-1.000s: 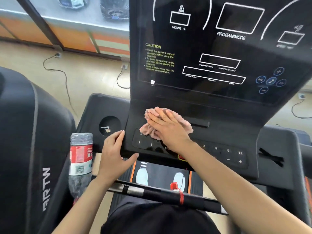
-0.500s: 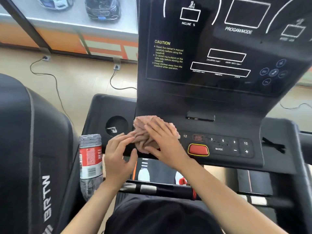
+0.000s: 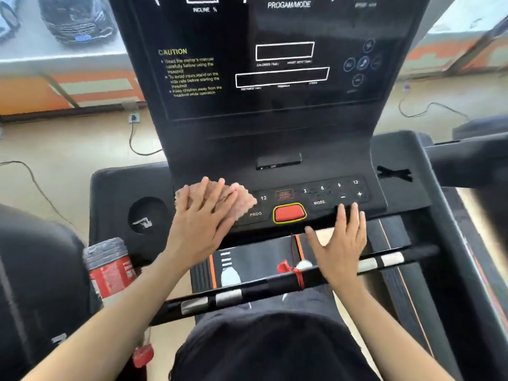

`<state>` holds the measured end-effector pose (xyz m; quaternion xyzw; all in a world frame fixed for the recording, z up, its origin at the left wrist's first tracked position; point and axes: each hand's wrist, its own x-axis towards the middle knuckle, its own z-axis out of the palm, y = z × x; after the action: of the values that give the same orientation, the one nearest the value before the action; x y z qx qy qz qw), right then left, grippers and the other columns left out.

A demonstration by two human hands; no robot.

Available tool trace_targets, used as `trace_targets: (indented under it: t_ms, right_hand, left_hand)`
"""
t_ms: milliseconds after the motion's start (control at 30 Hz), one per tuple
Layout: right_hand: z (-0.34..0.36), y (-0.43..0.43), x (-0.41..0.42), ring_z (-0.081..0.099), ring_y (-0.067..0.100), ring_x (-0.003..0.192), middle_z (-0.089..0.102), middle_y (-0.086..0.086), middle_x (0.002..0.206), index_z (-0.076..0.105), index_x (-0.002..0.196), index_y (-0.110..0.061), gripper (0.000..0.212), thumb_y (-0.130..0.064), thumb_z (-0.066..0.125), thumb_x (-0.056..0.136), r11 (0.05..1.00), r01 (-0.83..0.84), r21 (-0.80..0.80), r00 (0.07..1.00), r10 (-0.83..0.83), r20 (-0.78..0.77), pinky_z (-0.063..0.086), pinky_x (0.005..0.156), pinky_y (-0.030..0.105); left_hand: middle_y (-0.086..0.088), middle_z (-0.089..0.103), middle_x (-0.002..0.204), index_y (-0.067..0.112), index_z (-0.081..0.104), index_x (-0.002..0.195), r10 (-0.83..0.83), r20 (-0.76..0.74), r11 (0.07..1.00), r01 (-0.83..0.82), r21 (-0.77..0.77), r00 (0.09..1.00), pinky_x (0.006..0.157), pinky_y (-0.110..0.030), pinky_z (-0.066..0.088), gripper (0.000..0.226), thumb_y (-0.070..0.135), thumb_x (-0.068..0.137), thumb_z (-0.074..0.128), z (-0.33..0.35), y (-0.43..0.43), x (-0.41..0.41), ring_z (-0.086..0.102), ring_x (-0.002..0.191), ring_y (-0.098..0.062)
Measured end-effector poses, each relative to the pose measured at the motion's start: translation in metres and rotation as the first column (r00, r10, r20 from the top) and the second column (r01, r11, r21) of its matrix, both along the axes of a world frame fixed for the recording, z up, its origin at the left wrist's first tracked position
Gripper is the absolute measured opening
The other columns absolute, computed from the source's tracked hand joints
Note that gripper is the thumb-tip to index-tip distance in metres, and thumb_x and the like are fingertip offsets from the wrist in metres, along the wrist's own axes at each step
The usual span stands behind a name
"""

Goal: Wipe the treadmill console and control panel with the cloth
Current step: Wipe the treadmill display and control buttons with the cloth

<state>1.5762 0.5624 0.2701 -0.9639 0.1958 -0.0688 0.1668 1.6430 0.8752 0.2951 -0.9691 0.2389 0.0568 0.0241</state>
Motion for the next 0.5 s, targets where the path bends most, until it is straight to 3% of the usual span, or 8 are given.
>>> trace_targets:
  t_ms: [167, 267, 333, 500]
  right_hand:
    - [-0.009, -0.022, -0.003, 0.023, 0.043, 0.152, 0.032, 0.019, 0.163, 0.041, 0.153, -0.008, 0.086, -0.061, 0.056, 0.088, 0.997, -0.079, -0.009, 0.996, 0.079, 0.05, 0.025, 0.121, 0.056]
    - [-0.008, -0.037, -0.004, 0.032, 0.042, 0.148, 0.043, 0.014, 0.157, 0.05, 0.148, -0.014, 0.076, -0.056, 0.064, 0.086, 0.99, -0.117, -0.08, 0.99, 0.122, 0.069, 0.03, 0.116, 0.058]
    - [-0.005, -0.046, -0.004, 0.027, 0.041, 0.151, 0.044, 0.008, 0.158, 0.051, 0.148, -0.021, 0.073, -0.056, 0.066, 0.085, 0.985, -0.14, -0.099, 0.99, 0.142, 0.02, 0.026, 0.116, 0.06]
    - [-0.002, -0.068, -0.004, 0.028, 0.035, 0.152, 0.038, 0.011, 0.161, 0.052, 0.144, -0.023, 0.065, -0.056, 0.057, 0.089, 0.99, -0.137, -0.043, 0.99, 0.137, 0.016, 0.027, 0.116, 0.058]
  left_hand:
    - [-0.011, 0.024, 0.171, 0.017, 0.015, 0.165, 0.117, -0.011, 0.993, -0.117, -0.019, 0.993, 0.123, -0.063, 0.019, 0.065, 0.046, 0.108, 0.011, -0.004, -0.033, -0.008, 0.019, 0.157, -0.042]
    - [-0.011, 0.025, 0.171, 0.015, 0.017, 0.165, 0.125, -0.008, 0.991, -0.125, -0.047, 0.992, 0.125, -0.059, 0.018, 0.066, 0.048, 0.108, 0.014, -0.005, -0.06, -0.01, 0.018, 0.158, -0.038]
    - [-0.011, 0.023, 0.171, 0.014, 0.018, 0.165, 0.138, -0.012, 0.988, -0.138, -0.067, 0.99, 0.127, -0.057, 0.015, 0.068, 0.05, 0.107, 0.017, -0.007, -0.078, -0.009, 0.017, 0.159, -0.036]
    - [-0.009, 0.025, 0.171, 0.011, 0.022, 0.163, 0.148, 0.007, 0.982, -0.146, -0.121, 0.989, 0.128, -0.054, 0.014, 0.07, 0.051, 0.106, 0.025, -0.01, -0.122, -0.008, 0.019, 0.159, -0.033]
